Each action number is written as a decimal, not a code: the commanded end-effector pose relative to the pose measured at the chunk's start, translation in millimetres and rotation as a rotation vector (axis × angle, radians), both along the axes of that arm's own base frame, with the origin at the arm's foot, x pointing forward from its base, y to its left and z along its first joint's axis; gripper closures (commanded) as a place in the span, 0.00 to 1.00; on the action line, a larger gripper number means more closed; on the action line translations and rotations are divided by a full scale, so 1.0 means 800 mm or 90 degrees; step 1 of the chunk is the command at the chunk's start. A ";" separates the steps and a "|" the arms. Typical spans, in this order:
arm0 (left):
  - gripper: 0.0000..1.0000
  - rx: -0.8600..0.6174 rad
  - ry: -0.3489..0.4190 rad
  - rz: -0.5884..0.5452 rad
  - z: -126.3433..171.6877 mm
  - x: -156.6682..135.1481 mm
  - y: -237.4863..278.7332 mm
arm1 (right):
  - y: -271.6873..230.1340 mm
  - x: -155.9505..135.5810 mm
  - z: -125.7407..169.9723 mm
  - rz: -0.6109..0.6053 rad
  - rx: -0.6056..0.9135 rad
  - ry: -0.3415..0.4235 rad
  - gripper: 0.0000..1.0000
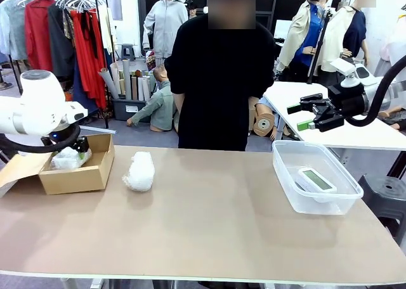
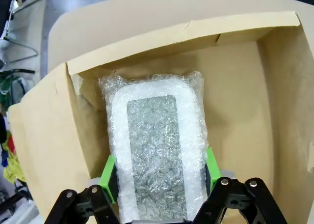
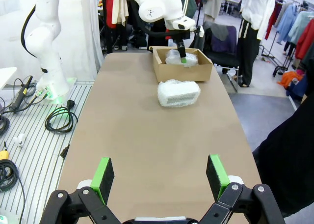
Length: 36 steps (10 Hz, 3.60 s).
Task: Separate and place wrapped and unwrapped clocks.
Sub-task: If the picked Digital clock is wrapped, place it in the Package Box ; if not, place it in the Organizing box, then pick up the Digital clock indicated by the person.
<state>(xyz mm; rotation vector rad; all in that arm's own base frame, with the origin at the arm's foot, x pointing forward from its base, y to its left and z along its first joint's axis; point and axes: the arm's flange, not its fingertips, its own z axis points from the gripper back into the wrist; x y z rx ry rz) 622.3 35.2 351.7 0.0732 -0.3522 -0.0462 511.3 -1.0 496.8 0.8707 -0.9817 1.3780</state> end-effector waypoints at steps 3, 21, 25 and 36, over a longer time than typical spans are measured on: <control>0.77 0.043 -0.024 -0.011 0.006 -0.028 -0.008 | 0.000 -0.001 0.003 0.001 0.001 -0.003 0.00; 0.00 0.061 -0.058 -0.044 0.057 -0.043 -0.018 | 0.000 -0.001 0.003 0.001 0.001 -0.003 0.00; 0.00 0.061 -0.058 -0.044 0.057 -0.043 -0.018 | 0.000 -0.001 0.003 0.001 0.001 -0.003 0.00; 0.00 0.065 -0.092 -0.258 0.170 -0.151 -0.079 | 0.000 -0.001 0.003 0.001 0.001 -0.003 0.00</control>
